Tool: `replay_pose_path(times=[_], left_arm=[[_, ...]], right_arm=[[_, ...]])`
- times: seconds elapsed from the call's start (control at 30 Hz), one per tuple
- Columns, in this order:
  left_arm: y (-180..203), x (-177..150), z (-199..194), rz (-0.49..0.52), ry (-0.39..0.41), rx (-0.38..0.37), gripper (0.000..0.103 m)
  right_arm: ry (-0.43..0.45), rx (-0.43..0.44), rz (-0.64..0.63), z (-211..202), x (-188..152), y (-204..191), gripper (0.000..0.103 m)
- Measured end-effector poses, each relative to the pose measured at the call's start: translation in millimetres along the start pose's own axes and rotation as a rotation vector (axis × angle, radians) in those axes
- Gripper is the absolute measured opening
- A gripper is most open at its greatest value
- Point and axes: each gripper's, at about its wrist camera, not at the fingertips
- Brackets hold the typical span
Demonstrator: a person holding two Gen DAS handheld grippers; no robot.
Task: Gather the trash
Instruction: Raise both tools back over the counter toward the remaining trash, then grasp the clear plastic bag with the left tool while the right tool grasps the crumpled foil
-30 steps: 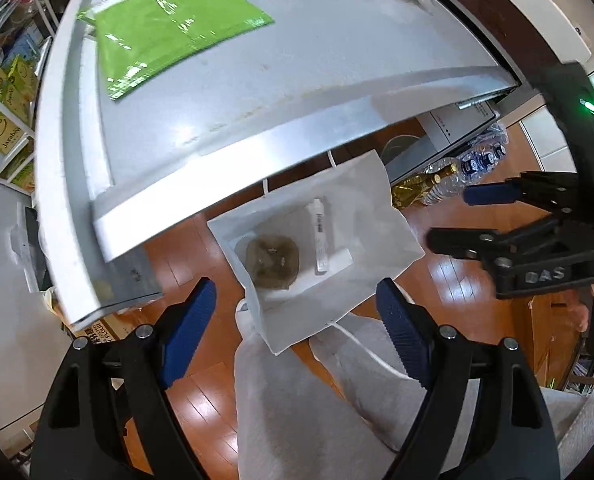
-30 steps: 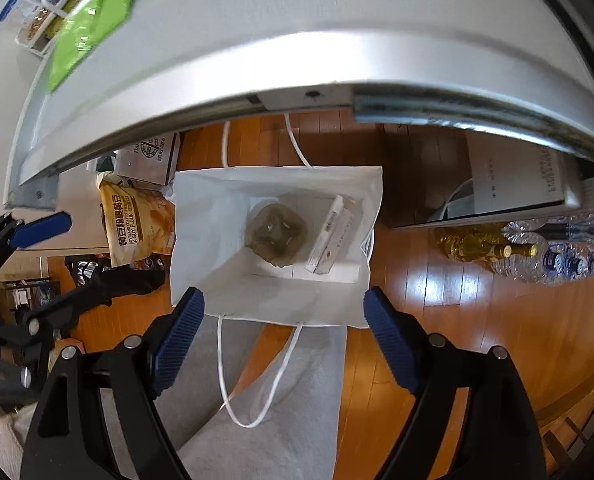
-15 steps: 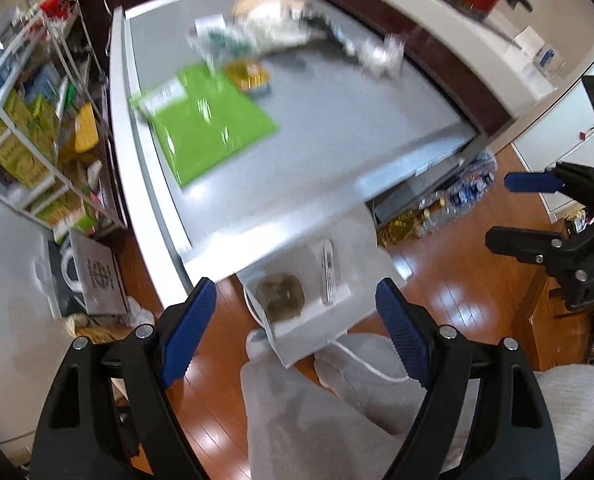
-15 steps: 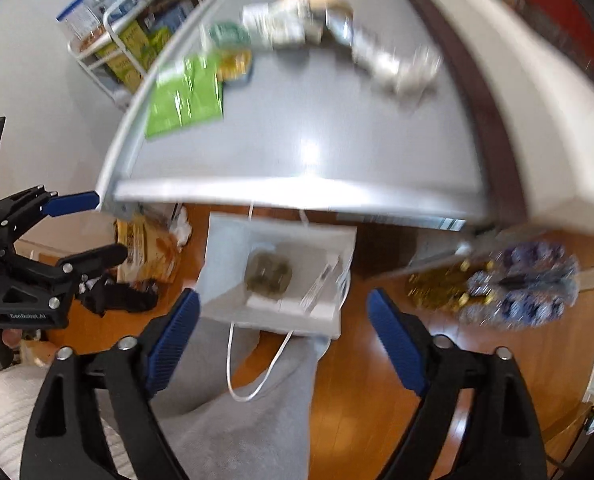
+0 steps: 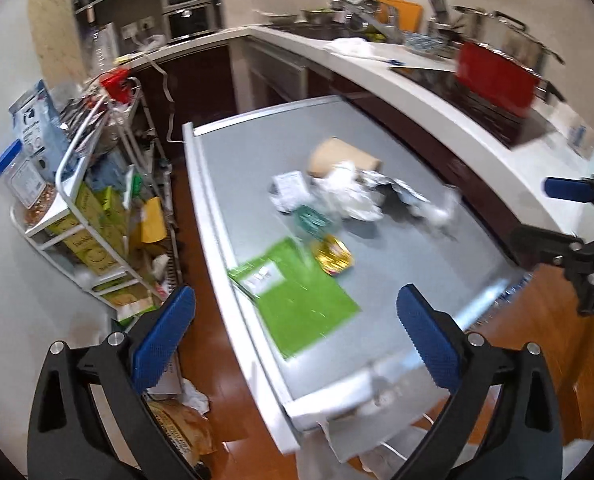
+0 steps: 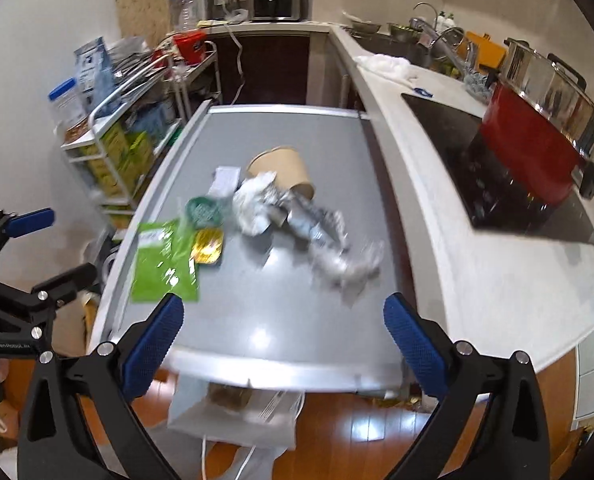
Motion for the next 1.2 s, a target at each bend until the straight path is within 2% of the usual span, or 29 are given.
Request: replay_pose_path(times=[0.23,0.43,0.63,0.83,0.9,0.97,1.0,1.03,1.07,1.17,1.2], left_arm=[[-24,16,42,-0.074,-0.067,-0.057,0.101],[-15,31,73,-0.084,-0.09,-0.088,0.101],[-7,45,127,-0.09,-0.181,-0.126,0.101],[-4,47,159,-0.087,-0.225,-0.147,0.1],[-4,46,163,-0.078,-0.23,-0.153,0.092],[-4,45,167,-0.069,-0.247,-0.162,0.074],[-4,45,169,-0.065,-0.252,-0.181,0.068],[-5,45,170,-0.064,-0.257,-0.213,0.055],[-6,44,171,-0.064,-0.267,-0.242,0.05],[-8,42,170,-0.057,-0.272,-0.253,0.045],[-9,41,169,-0.057,-0.27,-0.262,0.045]], right_arm=[[-0.018,-0.008,0.028,38,19,11,0.099],[-0.032,0.029,0.057,54,32,16,0.099],[-0.037,0.05,0.067,62,38,18,0.099],[-0.099,0.067,0.021,106,56,14,0.099],[-0.135,0.083,0.011,127,59,15,0.099],[-0.176,0.082,0.004,145,59,17,0.096],[-0.2,0.08,-0.004,154,59,18,0.091],[-0.22,0.077,-0.014,160,59,18,0.089],[-0.227,0.079,-0.028,165,59,17,0.087],[-0.247,0.077,-0.079,175,59,12,0.083],[-0.257,0.073,-0.094,178,59,10,0.079]])
Point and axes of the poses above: each gripper's, at about its wrist camera, not at the fingertips, and z roughly the way its jaws point, y to its right, x to its top, and after that the axes turned 9 degrees about -z, right-handed
